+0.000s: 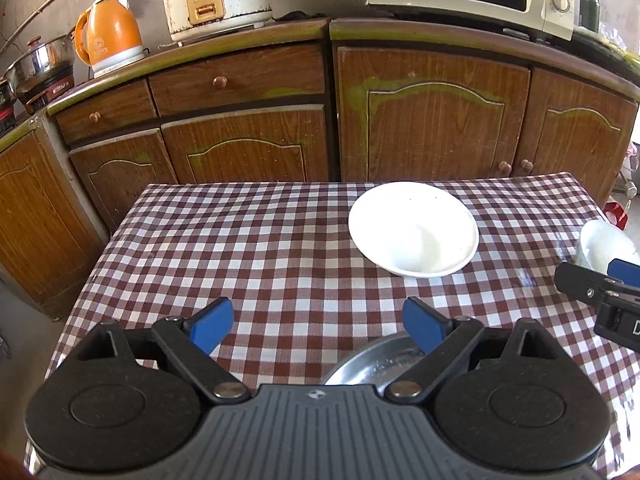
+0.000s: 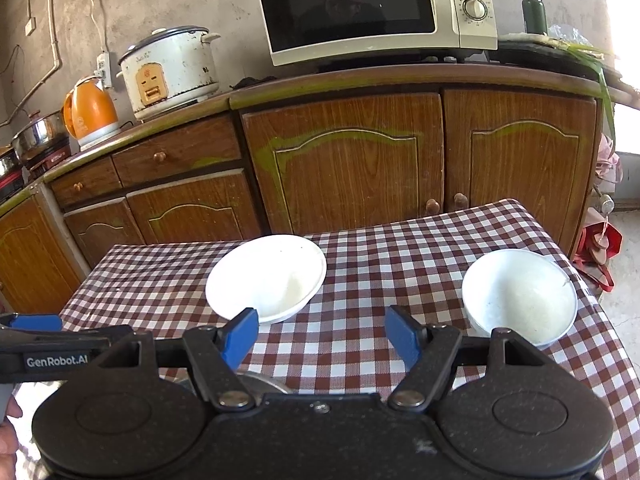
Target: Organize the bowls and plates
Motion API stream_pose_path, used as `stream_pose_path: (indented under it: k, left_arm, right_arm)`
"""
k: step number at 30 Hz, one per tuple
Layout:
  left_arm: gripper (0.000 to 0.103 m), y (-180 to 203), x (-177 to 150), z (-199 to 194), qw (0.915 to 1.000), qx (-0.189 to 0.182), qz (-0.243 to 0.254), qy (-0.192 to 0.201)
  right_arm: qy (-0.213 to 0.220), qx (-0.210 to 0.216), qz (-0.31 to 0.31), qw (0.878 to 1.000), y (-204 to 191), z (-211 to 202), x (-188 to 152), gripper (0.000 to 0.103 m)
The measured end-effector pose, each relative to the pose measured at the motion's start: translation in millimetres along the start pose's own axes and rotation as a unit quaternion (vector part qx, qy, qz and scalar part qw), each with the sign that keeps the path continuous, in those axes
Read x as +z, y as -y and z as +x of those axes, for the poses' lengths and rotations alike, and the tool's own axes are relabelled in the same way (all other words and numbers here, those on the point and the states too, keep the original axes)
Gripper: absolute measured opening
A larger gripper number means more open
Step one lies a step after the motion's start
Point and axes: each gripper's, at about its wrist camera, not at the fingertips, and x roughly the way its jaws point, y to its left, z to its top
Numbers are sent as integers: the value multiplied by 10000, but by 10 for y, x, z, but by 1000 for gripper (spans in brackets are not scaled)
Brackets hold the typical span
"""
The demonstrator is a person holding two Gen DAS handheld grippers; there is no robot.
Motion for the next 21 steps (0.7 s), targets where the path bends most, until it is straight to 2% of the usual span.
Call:
stream_pose_path:
  k: [11, 15, 21]
  left_arm:
    - [93, 16, 193, 519, 9998, -126, 101, -71]
    - [92, 31, 270, 750, 9998, -59, 173, -99]
    - [83, 34, 361, 1136, 9996, -28, 210, -206]
  right_arm:
    - [-226, -47, -144, 9996, -19, 489, 112, 83]
    - [-335, -114, -205, 9992, -18, 756, 179, 83]
    - [-640, -122, -173, 9977, 1, 1191, 192, 83]
